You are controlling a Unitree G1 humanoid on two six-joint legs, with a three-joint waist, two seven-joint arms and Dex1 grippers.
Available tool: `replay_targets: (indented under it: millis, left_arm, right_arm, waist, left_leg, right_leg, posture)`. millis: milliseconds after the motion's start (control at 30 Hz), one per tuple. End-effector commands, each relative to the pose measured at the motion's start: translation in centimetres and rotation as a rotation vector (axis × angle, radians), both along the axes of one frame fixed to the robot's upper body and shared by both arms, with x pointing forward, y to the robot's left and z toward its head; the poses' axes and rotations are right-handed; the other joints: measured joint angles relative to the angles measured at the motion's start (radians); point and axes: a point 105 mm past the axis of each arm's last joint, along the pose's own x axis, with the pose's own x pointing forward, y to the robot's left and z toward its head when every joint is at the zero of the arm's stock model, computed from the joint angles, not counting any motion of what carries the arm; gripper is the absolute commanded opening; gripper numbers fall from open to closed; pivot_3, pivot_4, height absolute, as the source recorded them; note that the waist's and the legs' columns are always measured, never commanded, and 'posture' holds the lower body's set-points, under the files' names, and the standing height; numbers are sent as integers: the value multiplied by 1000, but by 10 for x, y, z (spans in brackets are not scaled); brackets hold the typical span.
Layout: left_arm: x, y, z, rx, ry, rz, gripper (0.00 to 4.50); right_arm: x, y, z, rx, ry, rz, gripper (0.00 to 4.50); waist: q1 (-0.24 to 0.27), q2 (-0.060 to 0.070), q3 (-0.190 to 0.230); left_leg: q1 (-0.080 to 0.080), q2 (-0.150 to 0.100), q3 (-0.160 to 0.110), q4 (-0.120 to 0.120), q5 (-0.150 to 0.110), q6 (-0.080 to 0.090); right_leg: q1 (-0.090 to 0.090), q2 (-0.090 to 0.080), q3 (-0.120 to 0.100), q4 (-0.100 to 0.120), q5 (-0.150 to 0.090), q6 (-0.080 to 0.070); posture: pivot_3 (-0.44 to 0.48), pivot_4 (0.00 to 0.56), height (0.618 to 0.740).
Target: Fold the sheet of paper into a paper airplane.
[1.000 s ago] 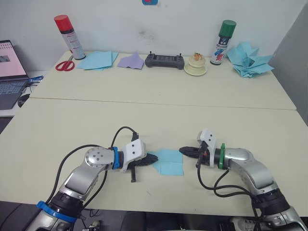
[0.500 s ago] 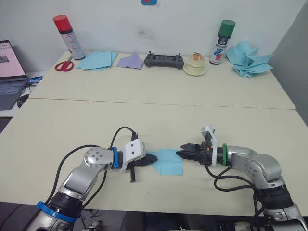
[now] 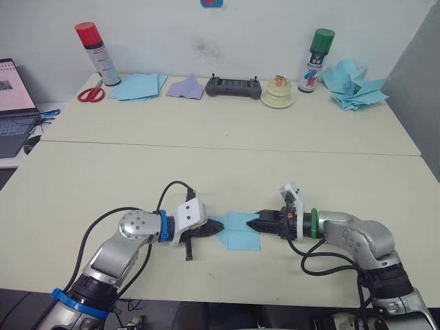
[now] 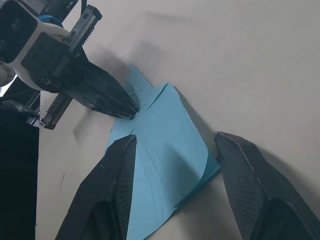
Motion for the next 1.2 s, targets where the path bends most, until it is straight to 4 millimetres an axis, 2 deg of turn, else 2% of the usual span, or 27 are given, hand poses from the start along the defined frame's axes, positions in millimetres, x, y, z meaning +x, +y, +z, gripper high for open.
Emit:
replay_targets:
  millis: [33, 100, 267, 300, 433, 567, 733, 800, 900, 1000, 1067, 1200]
  left_arm:
    - [-1, 9, -14, 48, 43, 32, 0]
    - [-2, 9, -14, 49, 43, 33, 0]
    - [-1, 10, -13, 48, 40, 37, 0]
    - [-1, 10, -13, 47, 40, 36, 0]
    - [5, 11, -5, 13, 32, 54, 0]
    - [15, 28, 38, -106, 62, 117, 0]
    - [22, 63, 100, -169, 65, 177, 0]
    - [24, 70, 118, -184, 42, 197, 0]
    - [23, 68, 144, -237, 29, 188, 0]
    - [17, 59, 151, -257, 57, 157, 0]
    - [13, 56, 144, -244, 86, 148, 0]
    - [9, 56, 128, -214, 123, 145, 0]
  right_arm:
    - [-2, 5, -3, -8, -1, 21, 2409]
    - [-3, 5, -3, -5, 2, 28, 1983]
    - [0, 3, -1, -3, -6, 14, 252]
    - [1, 3, 0, -2, -8, 10, 18]
    - [5, 1, 9, 18, -43, 2, 18]
    - [14, 1, 43, 70, -174, -13, 18]
    - [17, 6, 96, 39, -523, 83, 18]
    - [18, 9, 107, 0, -675, 119, 18]
    - [28, 16, 116, -189, -1109, 146, 18]
    - [25, 26, 106, -324, -1443, 239, 18]
    - [16, 32, 85, -367, -1542, 342, 18]
    - [-8, 33, 59, -321, -1630, 486, 18]
  waist:
    - [-1, 0, 0]
    - [-1, 0, 0]
    - [-4, -1, -1]
    - [-5, -1, -2]
    - [-10, -2, -2]
    - [-14, -2, 1]
    - [-15, -1, 6]
    - [-14, -1, 6]
    - [-14, -1, 6]
    - [-14, -2, 7]
    - [-14, -2, 7]
    - [-13, -2, 7]
  left_leg:
    - [0, 0, 0, 0, 0, 0]
    - [0, 0, 0, 0, 0, 0]
    - [1, 0, 0, 0, 0, 0]
    - [1, 0, 0, 0, 0, 0]
    - [1, 0, 0, 1, 0, 0]
    - [0, 0, 0, 1, 0, 0]
    - [-2, 0, -2, 0, 0, 0]
    - [-2, 0, -2, 0, 0, 0]
    - [-3, 0, -1, 0, 0, 0]
    - [-4, 0, 0, 0, 0, 0]
    - [-4, 0, 1, 0, 0, 0]
    - [-3, 0, 0, 0, 0, -1]
  right_leg:
    - [0, 0, 0, 0, 0, 0]
    - [0, 0, 0, 1, 0, 0]
    - [0, 0, 0, 1, 0, 0]
    - [0, 0, 0, 1, 0, 0]
    - [1, 0, 0, 1, 0, 0]
    - [-1, 0, 0, 2, 0, 0]
    - [-3, 1, -2, 2, 0, 0]
    - [-2, 1, -2, 1, 0, 0]
    - [-2, 0, -2, 0, -1, 1]
    - [-3, -1, -2, -1, -2, 1]
    - [-3, -1, -1, -1, -1, 1]
    - [-3, -1, -1, 1, 0, -6]
  posture:
    - [0, 150, 740]
    - [0, 150, 740]
    - [0, 150, 740]
    - [0, 150, 740]
    - [0, 150, 740]
    - [0, 150, 740]
    - [0, 150, 740]
    - [0, 150, 740]
    - [0, 150, 740]
    - [0, 150, 740]
    - [0, 150, 740]
    - [0, 150, 740]
